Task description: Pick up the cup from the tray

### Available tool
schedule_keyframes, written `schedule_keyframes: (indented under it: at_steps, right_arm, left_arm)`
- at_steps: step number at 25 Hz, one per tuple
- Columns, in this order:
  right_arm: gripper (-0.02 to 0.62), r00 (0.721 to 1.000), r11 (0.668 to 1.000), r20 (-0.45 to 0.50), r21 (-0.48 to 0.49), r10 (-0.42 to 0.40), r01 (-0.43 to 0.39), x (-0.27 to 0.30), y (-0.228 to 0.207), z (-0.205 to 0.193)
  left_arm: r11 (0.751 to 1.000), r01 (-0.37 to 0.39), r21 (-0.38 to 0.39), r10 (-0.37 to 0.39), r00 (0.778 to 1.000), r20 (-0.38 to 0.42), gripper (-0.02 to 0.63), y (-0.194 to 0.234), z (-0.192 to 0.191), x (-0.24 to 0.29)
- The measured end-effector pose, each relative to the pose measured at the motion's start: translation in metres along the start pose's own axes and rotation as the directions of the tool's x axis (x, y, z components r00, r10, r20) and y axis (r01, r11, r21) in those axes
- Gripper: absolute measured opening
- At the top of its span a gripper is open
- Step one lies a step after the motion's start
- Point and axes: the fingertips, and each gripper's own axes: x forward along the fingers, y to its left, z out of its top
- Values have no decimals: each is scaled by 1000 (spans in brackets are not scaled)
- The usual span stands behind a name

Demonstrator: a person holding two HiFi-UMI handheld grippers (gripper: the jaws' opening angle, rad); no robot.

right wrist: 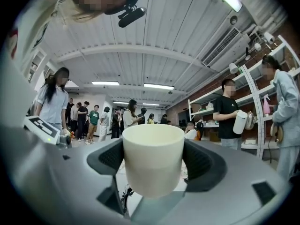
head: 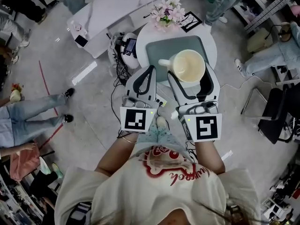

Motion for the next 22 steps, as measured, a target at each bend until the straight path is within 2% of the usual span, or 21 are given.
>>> schedule_keyframes:
  at_steps: [6, 12, 17, 22]
  right_arm:
    - [388, 997, 997, 27, 13, 70, -71, -17, 14, 16]
    - [388, 993, 993, 32, 15, 118, -118, -40, 39, 24]
    - [388, 996, 996, 29, 19, 84, -85, -71, 55, 23]
    - [388, 999, 1000, 51, 4, 11, -11, -123, 81, 31]
  left_arm:
    - [998, 14, 55, -13, 1000, -8, 8, -19, -13, -7]
    - [999, 10, 46, -11, 1000, 19, 8, -38, -5, -29]
    - [997, -8, 71, 6, 999, 33, 8, -39, -3, -72]
    - [998, 6, 59, -9, 999, 51, 8, -53, 0, -132]
